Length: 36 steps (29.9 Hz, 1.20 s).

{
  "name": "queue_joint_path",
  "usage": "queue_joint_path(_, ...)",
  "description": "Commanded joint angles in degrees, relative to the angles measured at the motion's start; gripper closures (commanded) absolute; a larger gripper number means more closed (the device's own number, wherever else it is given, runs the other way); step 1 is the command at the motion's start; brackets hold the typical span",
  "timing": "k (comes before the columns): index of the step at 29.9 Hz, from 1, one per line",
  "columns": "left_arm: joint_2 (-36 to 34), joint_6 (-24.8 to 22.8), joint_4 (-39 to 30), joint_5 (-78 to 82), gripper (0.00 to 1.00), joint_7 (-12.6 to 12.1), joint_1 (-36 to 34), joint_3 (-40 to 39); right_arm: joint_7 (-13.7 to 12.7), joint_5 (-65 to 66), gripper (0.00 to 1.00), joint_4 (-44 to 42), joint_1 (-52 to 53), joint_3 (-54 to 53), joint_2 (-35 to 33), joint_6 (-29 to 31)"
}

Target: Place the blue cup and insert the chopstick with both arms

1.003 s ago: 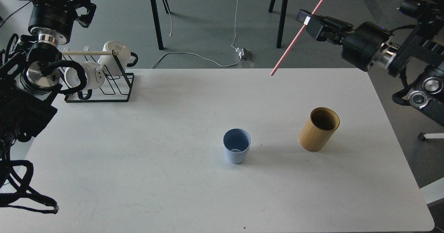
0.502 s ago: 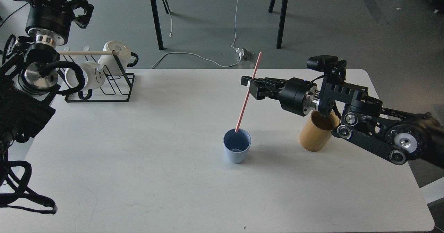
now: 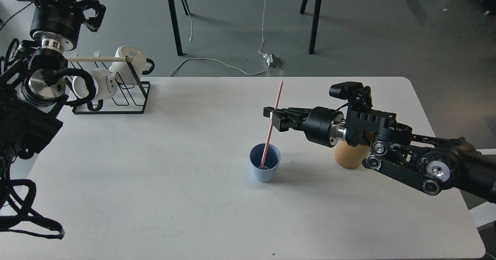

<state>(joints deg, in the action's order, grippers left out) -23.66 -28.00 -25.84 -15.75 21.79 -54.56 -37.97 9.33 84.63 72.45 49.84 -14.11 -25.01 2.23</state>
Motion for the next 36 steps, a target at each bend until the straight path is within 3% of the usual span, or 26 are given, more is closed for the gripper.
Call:
queue_joint_path(1, -0.16, 0.00, 0.00, 0.02, 0.01, -0.09, -0.02, -0.08, -0.01, 0.01, 0.94, -0.99, -0.01, 1.27, 0.93, 0.05)
queue_joint_path(8, -0.16, 0.00, 0.00, 0.02, 0.01, -0.09, -0.02, 0.00, 0.07, -0.08, 0.91, -1.88, -0.36, 1.72, 1.46, 0.05)
queue_joint_path(13, -0.24, 0.00, 0.00, 0.02, 0.01, -0.09, -0.02, 0.00, 0.07, -0.08, 0.79, -1.79, -0.36, 1.72, 1.46, 0.05)
queue_joint_path(20, -0.24, 0.00, 0.00, 0.02, 0.01, -0.09, -0.02, -0.09, 0.16, -0.34, 0.69, -1.61, -0.45, 1.72, 1.46, 0.05)
queue_joint_path(25, -0.24, 0.00, 0.00, 0.02, 0.01, -0.09, -0.02, -0.09, 0.51, -0.96, 0.41, -0.83, -0.27, 0.93, 1.11, -0.03)
queue_joint_path(28, -0.33, 0.00, 0.00, 0.02, 0.01, -0.09, -0.02, -0.09, 1.74, -1.83, 0.02, 0.58, -0.27, -2.40, 0.41, -0.65)
queue_joint_path(36, -0.77, 0.00, 0.00, 0.02, 0.01, -0.09, 0.06, 0.00, 2.45, -16.31, 0.01, 0.41, -0.27, -18.48, -3.98, 0.49)
